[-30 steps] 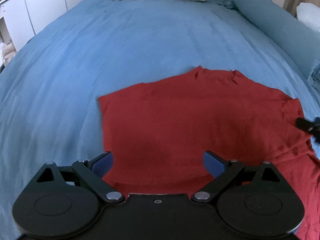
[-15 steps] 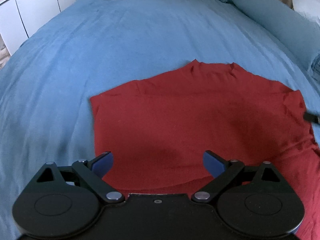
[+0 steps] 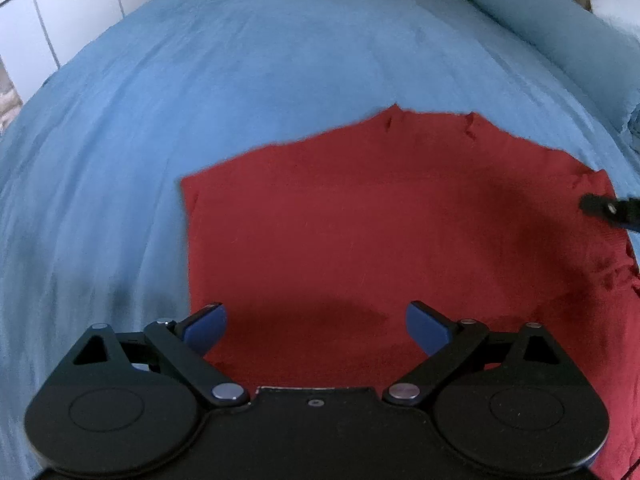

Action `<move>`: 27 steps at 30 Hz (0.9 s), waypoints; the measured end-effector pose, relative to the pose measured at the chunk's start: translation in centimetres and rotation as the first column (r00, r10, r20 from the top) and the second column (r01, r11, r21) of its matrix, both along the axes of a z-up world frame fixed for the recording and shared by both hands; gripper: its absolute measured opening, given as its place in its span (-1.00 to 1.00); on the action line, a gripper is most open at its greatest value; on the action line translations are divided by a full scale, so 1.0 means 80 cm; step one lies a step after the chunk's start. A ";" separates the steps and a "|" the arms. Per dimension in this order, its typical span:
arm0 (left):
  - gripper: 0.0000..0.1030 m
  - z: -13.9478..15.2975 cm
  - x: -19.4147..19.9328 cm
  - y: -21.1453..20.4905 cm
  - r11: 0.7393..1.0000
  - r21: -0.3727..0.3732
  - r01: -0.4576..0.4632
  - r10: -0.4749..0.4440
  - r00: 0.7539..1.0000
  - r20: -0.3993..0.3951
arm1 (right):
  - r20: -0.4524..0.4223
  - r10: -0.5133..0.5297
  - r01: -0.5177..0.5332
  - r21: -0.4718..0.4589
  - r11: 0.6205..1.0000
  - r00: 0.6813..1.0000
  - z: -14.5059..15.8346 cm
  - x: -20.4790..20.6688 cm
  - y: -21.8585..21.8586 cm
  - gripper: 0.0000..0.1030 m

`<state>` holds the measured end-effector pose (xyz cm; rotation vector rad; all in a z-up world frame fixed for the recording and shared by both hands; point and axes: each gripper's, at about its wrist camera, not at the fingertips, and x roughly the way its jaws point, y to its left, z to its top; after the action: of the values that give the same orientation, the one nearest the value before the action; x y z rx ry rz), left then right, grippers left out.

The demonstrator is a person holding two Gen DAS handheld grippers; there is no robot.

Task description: Fold small clothes

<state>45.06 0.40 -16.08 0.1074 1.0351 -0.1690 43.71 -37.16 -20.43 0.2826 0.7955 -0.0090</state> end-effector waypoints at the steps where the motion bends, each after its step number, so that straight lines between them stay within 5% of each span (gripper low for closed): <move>1: 0.91 -0.003 -0.005 0.001 1.000 0.002 -0.008 0.008 1.000 -0.014 | -0.021 0.018 -0.017 0.006 1.000 1.000 -0.002 -0.011 0.002 1.00; 8: 0.91 -0.012 -0.039 0.016 0.999 0.027 -0.017 0.019 0.998 -0.052 | -0.074 -0.015 0.015 0.007 1.000 0.997 0.004 -0.052 -0.005 0.99; 16: 0.92 0.065 -0.101 0.049 0.999 0.019 -0.039 0.038 0.999 0.019 | 0.094 0.000 0.000 -0.002 1.000 0.996 0.117 -0.117 0.011 1.00; 20: 0.92 0.101 -0.150 0.071 0.999 0.031 -0.041 0.040 0.998 0.041 | 0.106 0.016 -0.014 -0.019 1.000 0.994 0.172 -0.181 0.020 1.00; 27: 0.91 0.103 -0.245 0.113 1.000 -0.010 -0.028 0.027 0.994 -0.103 | -0.009 -0.009 0.009 -0.015 1.000 1.000 0.197 -0.297 0.023 1.00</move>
<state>25.42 9.43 -7.80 0.0745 1.1374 -0.1569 19.95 -35.32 -4.71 0.2722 0.8028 -0.0249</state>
